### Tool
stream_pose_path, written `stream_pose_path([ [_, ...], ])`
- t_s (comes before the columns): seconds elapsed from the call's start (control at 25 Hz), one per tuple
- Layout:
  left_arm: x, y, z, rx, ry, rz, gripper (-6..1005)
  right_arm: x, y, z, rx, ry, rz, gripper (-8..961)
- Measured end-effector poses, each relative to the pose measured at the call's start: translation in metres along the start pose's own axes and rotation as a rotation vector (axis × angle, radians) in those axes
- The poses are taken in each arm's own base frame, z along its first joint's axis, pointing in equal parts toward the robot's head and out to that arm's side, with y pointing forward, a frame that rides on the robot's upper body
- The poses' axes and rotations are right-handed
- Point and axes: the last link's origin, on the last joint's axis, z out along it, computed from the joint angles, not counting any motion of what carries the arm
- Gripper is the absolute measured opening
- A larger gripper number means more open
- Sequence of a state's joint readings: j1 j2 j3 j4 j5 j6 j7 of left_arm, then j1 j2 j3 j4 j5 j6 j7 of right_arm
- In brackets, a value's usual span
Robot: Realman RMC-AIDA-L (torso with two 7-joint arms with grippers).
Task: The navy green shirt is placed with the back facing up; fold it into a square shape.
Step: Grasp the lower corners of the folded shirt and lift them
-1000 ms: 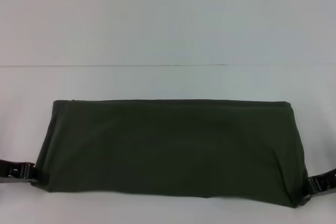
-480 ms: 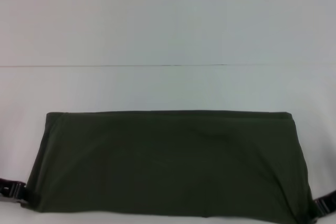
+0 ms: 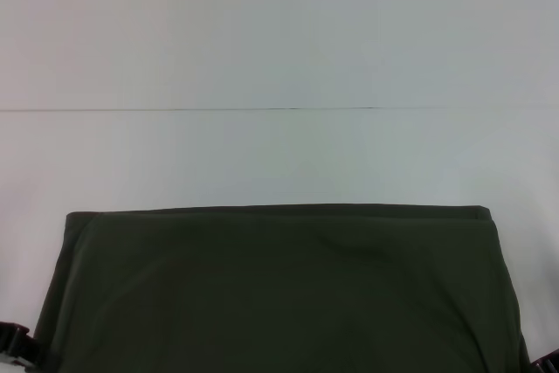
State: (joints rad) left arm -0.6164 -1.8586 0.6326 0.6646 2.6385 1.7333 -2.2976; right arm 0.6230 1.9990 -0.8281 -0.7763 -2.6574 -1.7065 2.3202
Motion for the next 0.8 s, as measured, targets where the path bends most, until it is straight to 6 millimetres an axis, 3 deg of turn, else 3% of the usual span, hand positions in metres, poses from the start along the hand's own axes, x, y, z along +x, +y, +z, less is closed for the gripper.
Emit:
stream_pose_path([
  [0.52, -0.001, -0.01, -0.01, -0.006, 0.105, -0.059, 4, 0.0, 0.003, -0.01, -0.026, -0.009, 0.019, 30],
  [0.8, -0.003, -0.011, -0.007, -0.001, 0.101, -0.051, 24, 0.005, -0.005, -0.044, -0.02, -0.109, 0.05, 272],
])
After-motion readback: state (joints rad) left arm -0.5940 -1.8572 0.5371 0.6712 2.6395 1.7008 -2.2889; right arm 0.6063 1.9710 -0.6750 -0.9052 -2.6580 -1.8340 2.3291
